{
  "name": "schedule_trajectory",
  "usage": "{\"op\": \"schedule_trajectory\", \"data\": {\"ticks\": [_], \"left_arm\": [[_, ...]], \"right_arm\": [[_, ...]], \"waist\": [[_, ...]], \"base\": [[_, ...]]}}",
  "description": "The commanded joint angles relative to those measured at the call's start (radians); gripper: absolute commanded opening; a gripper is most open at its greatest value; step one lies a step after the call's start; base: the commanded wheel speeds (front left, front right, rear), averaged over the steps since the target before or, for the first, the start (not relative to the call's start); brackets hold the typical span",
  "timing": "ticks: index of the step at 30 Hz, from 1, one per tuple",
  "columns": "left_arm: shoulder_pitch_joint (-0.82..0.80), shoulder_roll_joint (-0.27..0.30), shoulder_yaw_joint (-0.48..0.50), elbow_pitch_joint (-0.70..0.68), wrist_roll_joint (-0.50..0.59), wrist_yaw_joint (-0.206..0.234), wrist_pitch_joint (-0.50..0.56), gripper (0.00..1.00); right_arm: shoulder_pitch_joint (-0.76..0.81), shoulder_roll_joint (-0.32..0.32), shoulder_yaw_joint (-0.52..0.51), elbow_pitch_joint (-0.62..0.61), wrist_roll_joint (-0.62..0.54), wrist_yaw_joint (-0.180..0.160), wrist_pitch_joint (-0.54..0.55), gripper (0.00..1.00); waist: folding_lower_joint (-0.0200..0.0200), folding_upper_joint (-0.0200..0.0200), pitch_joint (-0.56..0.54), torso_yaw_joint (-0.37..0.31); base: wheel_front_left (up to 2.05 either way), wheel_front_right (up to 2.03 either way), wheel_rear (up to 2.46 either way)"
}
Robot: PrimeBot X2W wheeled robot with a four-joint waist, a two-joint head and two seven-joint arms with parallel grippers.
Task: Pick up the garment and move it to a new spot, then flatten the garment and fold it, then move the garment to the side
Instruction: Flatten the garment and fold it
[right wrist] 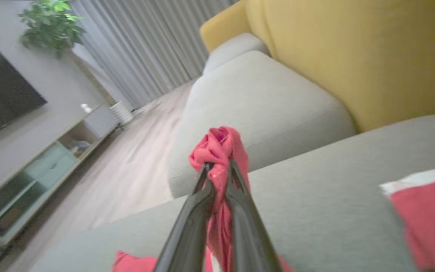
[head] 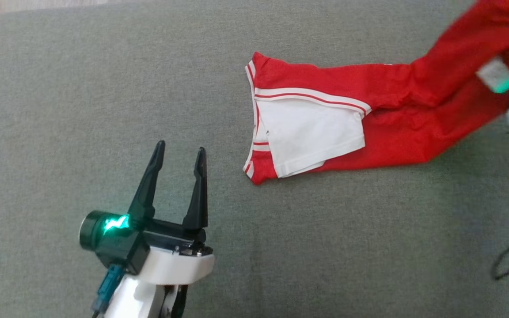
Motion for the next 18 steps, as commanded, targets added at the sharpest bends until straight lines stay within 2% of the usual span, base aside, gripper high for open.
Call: {"op": "schedule_trajectory", "data": {"ticks": [1,4,8,13,18], "left_arm": [[-0.011,-0.009,0.036,-0.024,0.011,-0.01,-0.009,1.0],[-0.013,-0.016,0.035,-0.016,0.013,-0.023,-0.009,1.0],[-0.014,-0.022,0.037,-0.005,0.013,-0.032,-0.009,1.0],[-0.011,-0.026,0.031,0.008,0.01,-0.042,-0.009,1.0],[-0.011,-0.027,0.021,0.016,0.003,-0.048,-0.009,1.0]], "right_arm": [[0.01,0.022,0.039,-0.08,0.008,-0.002,0.024,0.0],[0.029,0.099,0.108,-0.164,-0.007,-0.002,0.055,0.0],[0.046,0.167,0.208,-0.188,-0.02,-0.002,0.064,0.0],[0.056,0.191,0.31,-0.102,-0.041,-0.002,0.022,0.0],[0.025,0.192,0.407,0.044,0.001,-0.002,-0.11,0.0]], "waist": [[0.0,0.0,0.0,0.004],[0.0,0.0,-0.002,0.02],[0.0,0.0,-0.004,0.05],[0.0,0.0,-0.009,0.093],[0.0,0.0,-0.012,0.129]], "base": [[0.0,0.0,0.0],[0.0,0.0,0.0],[0.0,0.0,0.0],[0.0,0.0,0.0],[0.0,0.0,0.0]]}}
